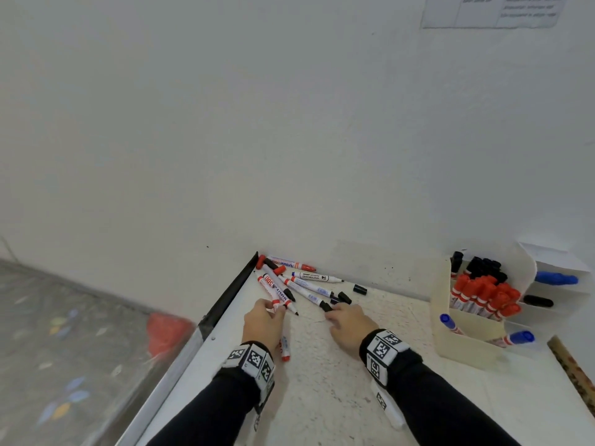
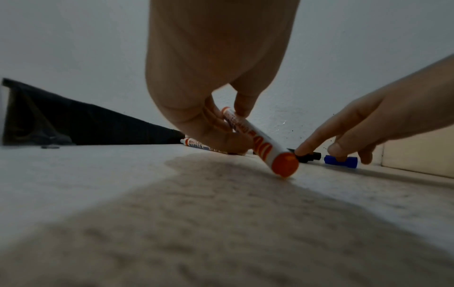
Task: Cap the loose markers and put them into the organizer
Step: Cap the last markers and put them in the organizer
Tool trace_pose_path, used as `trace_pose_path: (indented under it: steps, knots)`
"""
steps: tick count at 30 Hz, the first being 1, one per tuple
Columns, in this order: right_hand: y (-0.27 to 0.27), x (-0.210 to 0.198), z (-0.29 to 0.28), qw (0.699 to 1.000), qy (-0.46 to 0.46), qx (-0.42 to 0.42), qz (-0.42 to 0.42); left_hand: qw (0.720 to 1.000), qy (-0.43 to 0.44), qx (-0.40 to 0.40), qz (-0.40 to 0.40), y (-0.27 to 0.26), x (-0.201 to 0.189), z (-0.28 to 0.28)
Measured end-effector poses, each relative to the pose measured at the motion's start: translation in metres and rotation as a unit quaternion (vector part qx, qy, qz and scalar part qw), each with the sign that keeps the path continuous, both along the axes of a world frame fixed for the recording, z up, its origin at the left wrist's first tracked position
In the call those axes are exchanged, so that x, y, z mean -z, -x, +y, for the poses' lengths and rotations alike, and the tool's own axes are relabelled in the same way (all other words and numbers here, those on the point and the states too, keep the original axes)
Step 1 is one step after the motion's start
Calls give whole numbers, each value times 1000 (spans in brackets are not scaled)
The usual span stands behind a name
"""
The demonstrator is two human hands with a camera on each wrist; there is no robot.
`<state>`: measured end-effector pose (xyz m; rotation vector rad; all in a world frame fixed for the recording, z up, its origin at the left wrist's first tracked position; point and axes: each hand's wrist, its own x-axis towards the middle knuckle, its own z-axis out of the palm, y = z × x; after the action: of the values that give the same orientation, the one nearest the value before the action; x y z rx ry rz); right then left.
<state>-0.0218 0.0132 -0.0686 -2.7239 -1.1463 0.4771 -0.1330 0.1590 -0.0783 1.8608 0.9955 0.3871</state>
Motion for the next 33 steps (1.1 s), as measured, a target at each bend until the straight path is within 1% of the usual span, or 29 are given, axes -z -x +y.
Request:
trace_pose_path:
  steps: [2,5,7,10,14,17,23,25,29,33]
  knots:
    - [-4,0,4,999,-6,23,-31,1000,-5,-2,9,-1,2,-1]
    - [-10,-2,16,996,-56,46,-57,999,-23,3,24,-2,4,-4]
    - [-16,-4,29,996,-67,39,-48,999,-26,4,30,-3,4,-6]
    - [-26,-10,54,997,-75,14,-12,999,-28,2,34,-3,6,-5]
    - [-33,-14,91,997,-49,-53,-26,999,-33,1,38,-3,7,-5]
    - [-32,-18,116,996,-17,-84,-27,999,-27,2,38,-5,9,-4]
    - [-39,-13,148,997,5,-73,-1,998,-32,6,50,-11,18,-2]
    - [-42,-8,155,996,23,-83,4,998,-33,8,51,-11,19,-2]
    - [-44,-2,158,996,51,-70,-25,998,-43,11,50,-12,21,-2]
    - [-49,-1,157,994,71,-63,-60,998,-35,11,55,-13,23,-1]
